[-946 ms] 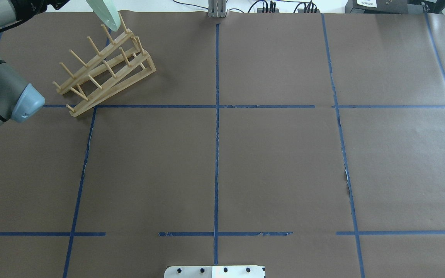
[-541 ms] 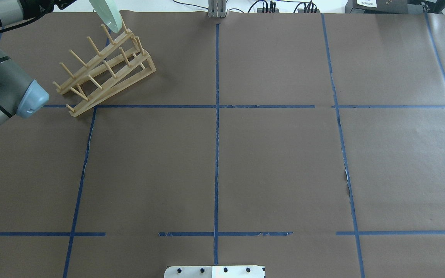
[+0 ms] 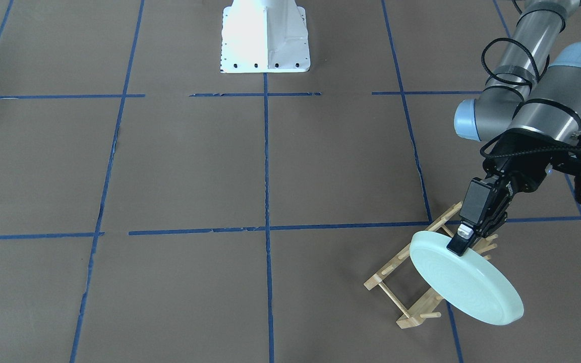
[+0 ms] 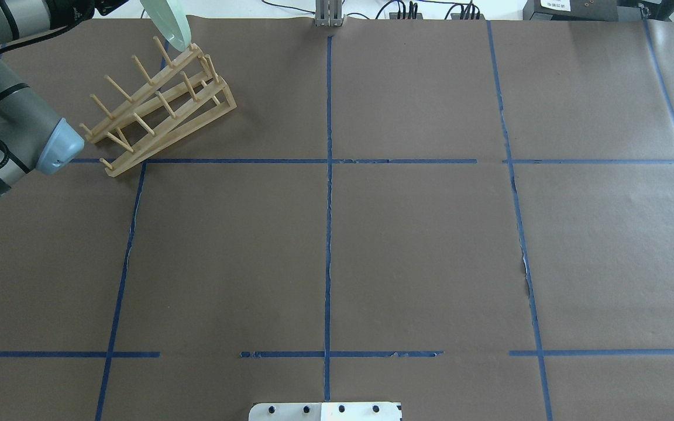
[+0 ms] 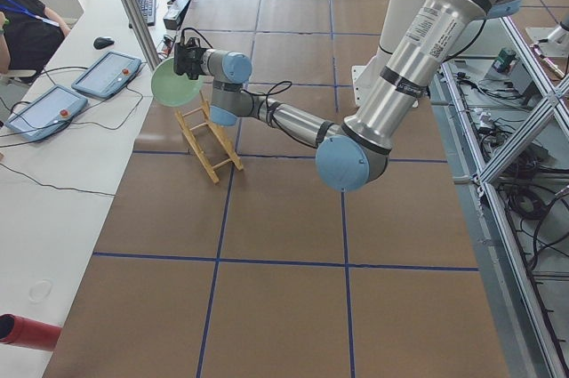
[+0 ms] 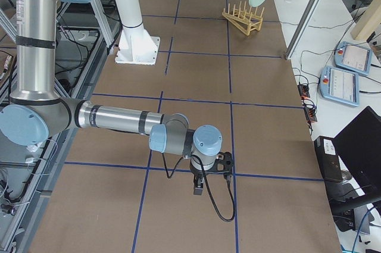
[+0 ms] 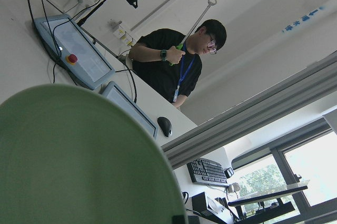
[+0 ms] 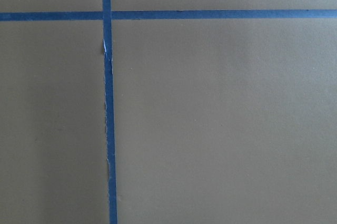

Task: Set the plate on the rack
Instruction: 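Tilt the plate upright above the rack slots with the left gripper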

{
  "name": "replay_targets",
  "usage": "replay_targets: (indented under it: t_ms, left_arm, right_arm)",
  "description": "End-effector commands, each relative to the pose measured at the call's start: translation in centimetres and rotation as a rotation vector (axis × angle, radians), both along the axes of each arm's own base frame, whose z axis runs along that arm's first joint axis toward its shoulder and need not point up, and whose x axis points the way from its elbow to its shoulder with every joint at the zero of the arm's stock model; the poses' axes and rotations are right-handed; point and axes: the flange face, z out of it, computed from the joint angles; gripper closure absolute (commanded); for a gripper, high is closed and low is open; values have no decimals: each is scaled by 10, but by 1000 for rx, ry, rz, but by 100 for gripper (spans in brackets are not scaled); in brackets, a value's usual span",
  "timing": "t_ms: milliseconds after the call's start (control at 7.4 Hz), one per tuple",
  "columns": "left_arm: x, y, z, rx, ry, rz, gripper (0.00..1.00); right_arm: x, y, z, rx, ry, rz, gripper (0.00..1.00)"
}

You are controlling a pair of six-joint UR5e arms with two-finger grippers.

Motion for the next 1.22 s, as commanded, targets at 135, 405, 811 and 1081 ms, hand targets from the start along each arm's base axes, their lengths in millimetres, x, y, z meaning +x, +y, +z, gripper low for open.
replay_targets:
  t_ms: [135,405,811,1081]
  left_arm:
    - [8,0,1,2,2,8,100]
    - [14,0,1,1,1,15,100]
    - [20,-8,7,-16,-9,17,100]
    - [29,-4,8,-15,-9,31,100]
  right_arm:
    - [0,0,0,0,0,0,0]
    - [0,0,0,0,0,0,0]
    - [0,0,0,0,0,0,0]
    - [0,0,0,0,0,0,0]
